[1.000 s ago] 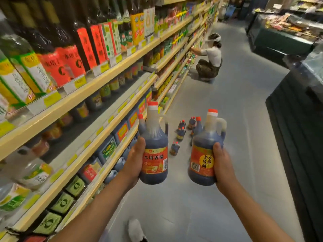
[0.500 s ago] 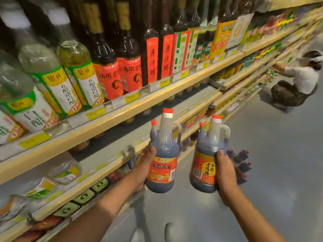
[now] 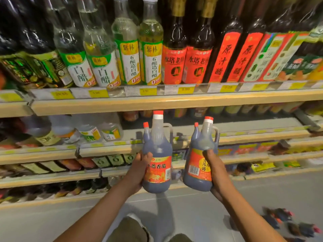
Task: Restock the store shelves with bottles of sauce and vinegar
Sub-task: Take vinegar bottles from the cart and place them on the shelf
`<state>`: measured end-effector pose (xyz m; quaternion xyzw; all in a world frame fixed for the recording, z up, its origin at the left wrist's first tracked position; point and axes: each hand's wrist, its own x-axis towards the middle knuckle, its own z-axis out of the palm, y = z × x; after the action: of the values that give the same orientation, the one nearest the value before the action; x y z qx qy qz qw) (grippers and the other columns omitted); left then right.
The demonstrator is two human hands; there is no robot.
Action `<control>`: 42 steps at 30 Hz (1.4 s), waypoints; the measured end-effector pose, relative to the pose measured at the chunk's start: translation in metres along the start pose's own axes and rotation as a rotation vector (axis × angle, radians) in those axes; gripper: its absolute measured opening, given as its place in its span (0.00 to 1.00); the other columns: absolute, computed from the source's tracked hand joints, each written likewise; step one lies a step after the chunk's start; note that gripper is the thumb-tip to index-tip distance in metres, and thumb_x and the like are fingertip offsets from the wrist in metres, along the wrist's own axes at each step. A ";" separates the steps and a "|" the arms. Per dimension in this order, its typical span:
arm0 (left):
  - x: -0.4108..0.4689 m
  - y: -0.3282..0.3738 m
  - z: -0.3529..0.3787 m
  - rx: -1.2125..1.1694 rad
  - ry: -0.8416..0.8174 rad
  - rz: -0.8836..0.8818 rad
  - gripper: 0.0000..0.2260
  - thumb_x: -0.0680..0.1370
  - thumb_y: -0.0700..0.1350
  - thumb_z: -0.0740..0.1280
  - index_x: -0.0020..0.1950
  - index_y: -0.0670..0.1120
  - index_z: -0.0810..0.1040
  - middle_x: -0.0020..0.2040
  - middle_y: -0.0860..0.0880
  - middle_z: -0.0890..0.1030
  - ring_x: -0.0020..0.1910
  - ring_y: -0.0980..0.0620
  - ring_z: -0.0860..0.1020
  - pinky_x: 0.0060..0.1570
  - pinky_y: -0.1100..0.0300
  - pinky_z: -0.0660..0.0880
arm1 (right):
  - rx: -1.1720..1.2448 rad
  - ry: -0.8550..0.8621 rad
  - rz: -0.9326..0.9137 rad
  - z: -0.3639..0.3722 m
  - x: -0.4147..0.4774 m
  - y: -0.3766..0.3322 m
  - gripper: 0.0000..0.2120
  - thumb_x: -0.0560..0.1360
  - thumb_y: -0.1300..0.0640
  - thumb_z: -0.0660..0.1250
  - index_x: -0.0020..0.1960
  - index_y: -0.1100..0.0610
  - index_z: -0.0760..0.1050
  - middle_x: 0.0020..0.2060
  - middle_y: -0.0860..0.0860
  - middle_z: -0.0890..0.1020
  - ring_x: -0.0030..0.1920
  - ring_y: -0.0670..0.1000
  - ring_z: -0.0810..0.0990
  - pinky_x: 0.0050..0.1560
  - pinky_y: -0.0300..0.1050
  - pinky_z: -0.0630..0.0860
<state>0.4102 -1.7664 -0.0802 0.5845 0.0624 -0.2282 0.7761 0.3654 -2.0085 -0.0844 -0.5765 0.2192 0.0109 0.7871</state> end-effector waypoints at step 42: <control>-0.024 -0.030 -0.111 -0.136 0.304 0.227 0.48 0.60 0.76 0.75 0.71 0.49 0.74 0.62 0.44 0.85 0.60 0.43 0.84 0.53 0.54 0.82 | -1.040 -0.180 -0.017 0.102 0.199 -0.021 0.24 0.65 0.38 0.80 0.39 0.58 0.79 0.35 0.50 0.79 0.38 0.49 0.77 0.36 0.43 0.71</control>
<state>0.3952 -1.6626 -0.1320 0.5619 0.1280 -0.0435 0.8161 0.5848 -1.9692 -0.1118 -0.8895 0.1117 0.1613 0.4128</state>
